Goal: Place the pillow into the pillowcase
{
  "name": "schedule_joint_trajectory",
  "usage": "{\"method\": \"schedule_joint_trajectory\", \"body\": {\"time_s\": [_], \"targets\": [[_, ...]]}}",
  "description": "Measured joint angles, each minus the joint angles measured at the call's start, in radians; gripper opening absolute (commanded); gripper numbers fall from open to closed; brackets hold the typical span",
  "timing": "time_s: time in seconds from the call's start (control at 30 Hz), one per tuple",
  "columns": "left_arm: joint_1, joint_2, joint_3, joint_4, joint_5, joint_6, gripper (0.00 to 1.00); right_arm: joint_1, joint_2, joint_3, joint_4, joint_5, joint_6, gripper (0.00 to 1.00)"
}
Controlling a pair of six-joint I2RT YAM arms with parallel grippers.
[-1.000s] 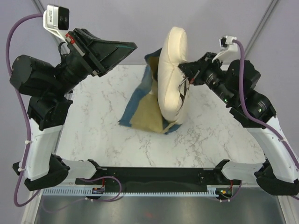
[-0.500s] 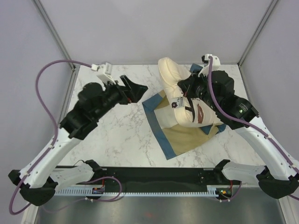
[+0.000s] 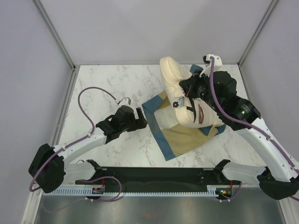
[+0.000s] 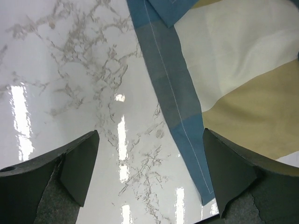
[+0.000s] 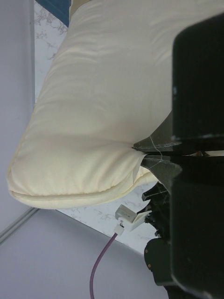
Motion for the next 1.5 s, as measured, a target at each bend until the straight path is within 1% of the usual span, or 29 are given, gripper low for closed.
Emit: {"method": "schedule_joint_trajectory", "body": {"time_s": [0.1,0.13,0.27,0.37,0.53,0.67,0.8,0.9,0.93,0.97,1.03,1.07,1.17,1.23,1.4,1.5], "targets": [[0.0,0.039,-0.061,0.062,0.035,-0.061,1.0,0.0,0.0,0.0,0.0,0.0,-0.001,0.0],[0.0,0.053,-0.063,0.067,0.043,-0.07,1.0,0.0,0.0,0.0,-0.001,0.0,-0.001,0.0],[0.0,0.192,-0.048,0.111,0.074,-0.119,1.0,0.0,0.0,0.0,-0.001,0.0,-0.002,0.0],[-0.001,0.308,-0.008,0.135,0.098,-0.158,1.0,0.0,0.0,0.0,-0.001,0.0,-0.002,0.0],[-0.008,0.395,0.05,0.224,0.131,-0.221,1.0,0.0,0.0,0.0,-0.001,0.0,-0.001,0.0],[-0.025,0.455,0.104,0.247,0.132,-0.255,1.0,0.0,0.0,0.0,-0.001,0.0,0.0,0.0],[-0.064,0.537,0.192,0.25,0.129,-0.303,1.0,0.0,0.0,0.0,-0.001,0.0,0.001,0.0],[-0.09,0.575,0.224,0.267,0.126,-0.348,0.99,0.0,-0.001,0.0,-0.001,0.0,0.002,0.0],[-0.096,0.583,0.225,0.28,0.126,-0.366,0.94,0.0,-0.002,0.0,-0.002,0.0,0.002,0.0],[-0.1,0.59,0.225,0.299,0.126,-0.385,0.78,0.0,-0.003,0.0,-0.002,0.0,0.002,0.0],[-0.103,0.612,0.221,0.335,0.127,-0.413,0.66,0.0,-0.009,-0.003,-0.002,0.0,0.002,0.0],[-0.103,0.627,0.217,0.37,0.131,-0.424,0.49,0.0,-0.013,-0.005,-0.002,0.0,0.002,0.0],[-0.103,0.678,0.211,0.439,0.124,-0.448,0.09,0.0,-0.023,-0.01,-0.003,-0.001,0.002,0.0],[-0.104,0.696,0.204,0.477,0.116,-0.444,0.03,0.0,-0.029,-0.011,-0.005,-0.003,0.003,0.0],[-0.106,0.673,0.126,0.604,0.098,-0.396,0.02,-0.002,-0.042,-0.022,-0.007,-0.008,0.003,0.0],[-0.106,0.587,0.051,0.643,0.097,-0.336,0.02,-0.002,-0.046,-0.029,-0.007,-0.01,0.003,0.0]]}}
